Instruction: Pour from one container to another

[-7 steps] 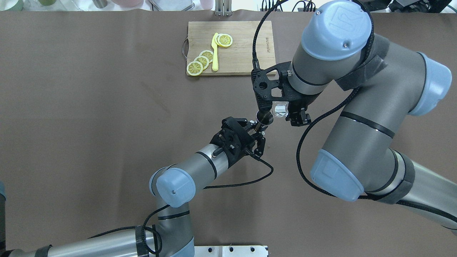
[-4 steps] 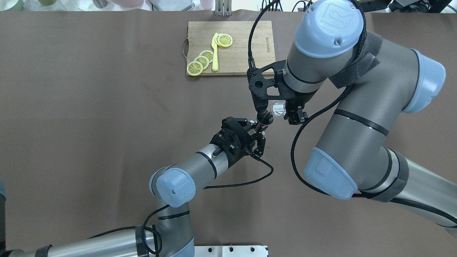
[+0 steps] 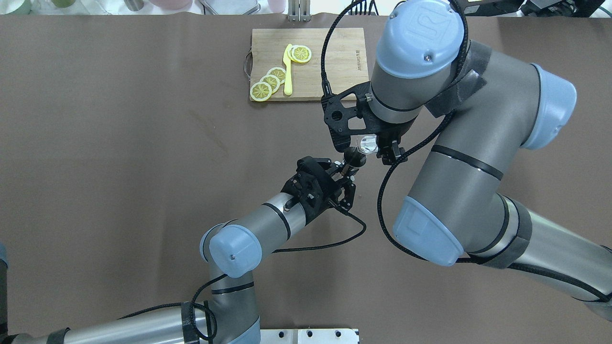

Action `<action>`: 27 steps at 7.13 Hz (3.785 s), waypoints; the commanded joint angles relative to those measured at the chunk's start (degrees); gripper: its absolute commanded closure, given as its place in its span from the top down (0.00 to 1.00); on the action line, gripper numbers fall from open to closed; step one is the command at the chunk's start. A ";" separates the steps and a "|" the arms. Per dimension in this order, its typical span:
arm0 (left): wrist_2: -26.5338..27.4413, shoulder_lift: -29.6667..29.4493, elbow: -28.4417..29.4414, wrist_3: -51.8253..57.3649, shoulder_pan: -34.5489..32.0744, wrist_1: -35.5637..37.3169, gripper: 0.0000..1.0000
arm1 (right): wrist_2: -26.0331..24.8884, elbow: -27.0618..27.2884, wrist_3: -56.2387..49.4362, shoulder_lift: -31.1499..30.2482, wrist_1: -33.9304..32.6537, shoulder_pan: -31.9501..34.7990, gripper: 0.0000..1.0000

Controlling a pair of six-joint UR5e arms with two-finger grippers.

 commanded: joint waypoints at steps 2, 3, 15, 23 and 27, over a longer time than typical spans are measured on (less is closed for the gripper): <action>0.00 0.00 0.00 0.00 0.00 -0.02 0.00 | -1.16 -0.04 -2.34 0.43 -1.92 -0.05 0.00; 0.00 0.00 0.00 0.00 -0.09 -0.02 0.00 | -1.59 -0.04 -2.34 0.60 -2.45 -0.05 0.00; 0.00 0.00 0.00 0.09 0.00 -0.02 0.00 | -5.72 0.22 -4.01 1.92 -5.09 -2.69 0.00; 0.00 0.17 0.00 0.09 -0.09 -0.81 0.00 | -6.34 -0.57 -4.19 2.98 -5.71 -2.95 0.00; 0.00 0.17 0.00 0.09 -0.09 -0.90 0.00 | -6.43 -0.92 -4.19 3.86 -5.80 -3.22 0.00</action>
